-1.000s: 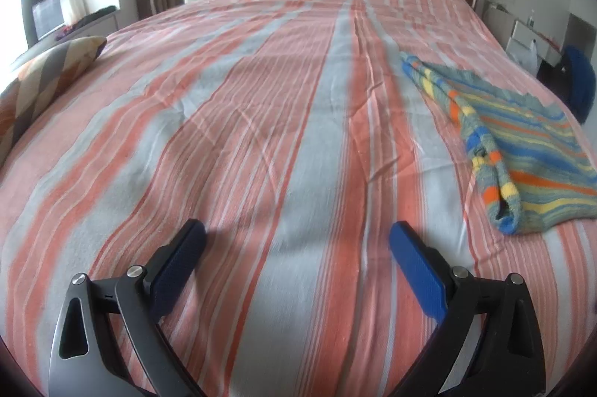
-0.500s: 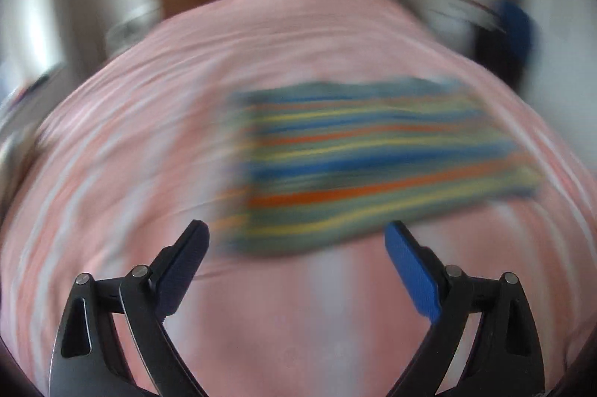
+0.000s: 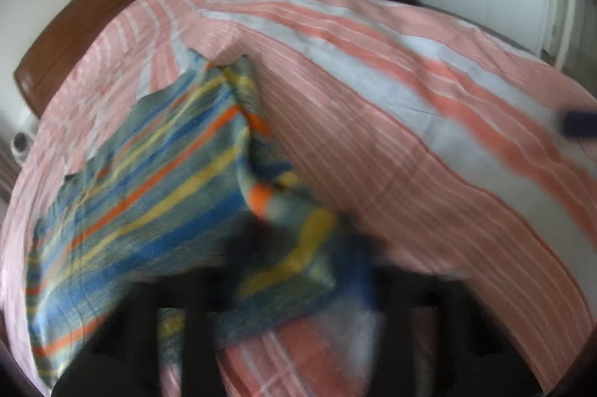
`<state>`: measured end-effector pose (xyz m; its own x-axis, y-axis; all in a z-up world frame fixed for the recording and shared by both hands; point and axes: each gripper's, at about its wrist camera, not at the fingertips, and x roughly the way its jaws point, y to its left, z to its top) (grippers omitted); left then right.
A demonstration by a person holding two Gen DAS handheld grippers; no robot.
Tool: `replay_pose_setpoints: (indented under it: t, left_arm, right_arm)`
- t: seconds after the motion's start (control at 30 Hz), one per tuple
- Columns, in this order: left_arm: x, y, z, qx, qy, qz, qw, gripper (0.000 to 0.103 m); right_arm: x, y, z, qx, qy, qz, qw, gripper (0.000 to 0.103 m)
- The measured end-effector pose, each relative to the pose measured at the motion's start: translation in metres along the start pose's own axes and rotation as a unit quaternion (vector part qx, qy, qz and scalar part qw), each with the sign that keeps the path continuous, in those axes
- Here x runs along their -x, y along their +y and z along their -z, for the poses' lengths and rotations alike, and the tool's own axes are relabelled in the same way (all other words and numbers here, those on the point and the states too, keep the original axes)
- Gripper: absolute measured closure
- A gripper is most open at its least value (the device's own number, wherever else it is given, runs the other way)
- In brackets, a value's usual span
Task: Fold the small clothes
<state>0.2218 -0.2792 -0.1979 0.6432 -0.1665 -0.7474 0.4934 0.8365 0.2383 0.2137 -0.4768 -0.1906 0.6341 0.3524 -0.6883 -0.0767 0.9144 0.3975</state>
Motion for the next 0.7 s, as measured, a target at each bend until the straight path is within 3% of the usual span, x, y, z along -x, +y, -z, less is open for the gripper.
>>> replay_pose_setpoints:
  t: [0.1,0.17,0.23,0.3,0.33,0.4,0.5,0.7]
  left_arm:
    - [-0.001,0.010,0.003,0.025,-0.008,0.017,0.9995,0.092]
    - [0.000,0.011,0.003,0.032,-0.011,0.024,0.9991,0.093]
    - [0.001,0.012,0.004,0.035,-0.015,0.027,0.9989,0.093]
    - [0.003,0.014,0.003,0.045,-0.021,0.037,0.9981,0.094]
    - [0.006,0.019,0.004,0.054,-0.025,0.045,0.9972,0.094]
    - [0.015,0.034,0.007,0.083,-0.034,0.065,0.9939,0.095]
    - [0.036,0.068,0.019,0.137,-0.049,0.082,0.9860,0.095]
    - [0.083,0.169,0.075,0.271,-0.063,0.093,0.9560,0.095]
  right_arm:
    - [-0.063,-0.007,-0.057,0.010,0.052,-0.038,0.998,0.026]
    - [-0.112,-0.007,-0.090,0.013,0.084,-0.052,0.995,0.033]
    - [-0.171,-0.008,-0.123,-0.033,0.124,-0.106,0.986,0.034]
    - [-0.209,-0.006,-0.140,-0.071,0.143,-0.127,0.979,0.035]
    - [-0.222,-0.003,-0.146,-0.074,0.143,-0.123,0.979,0.041]
    - [-0.245,0.009,-0.153,-0.062,0.152,-0.088,0.982,0.092]
    - [-0.235,0.036,-0.159,-0.029,0.134,-0.074,0.988,0.095]
    - [-0.208,0.141,-0.164,0.041,0.113,-0.135,0.984,0.096]
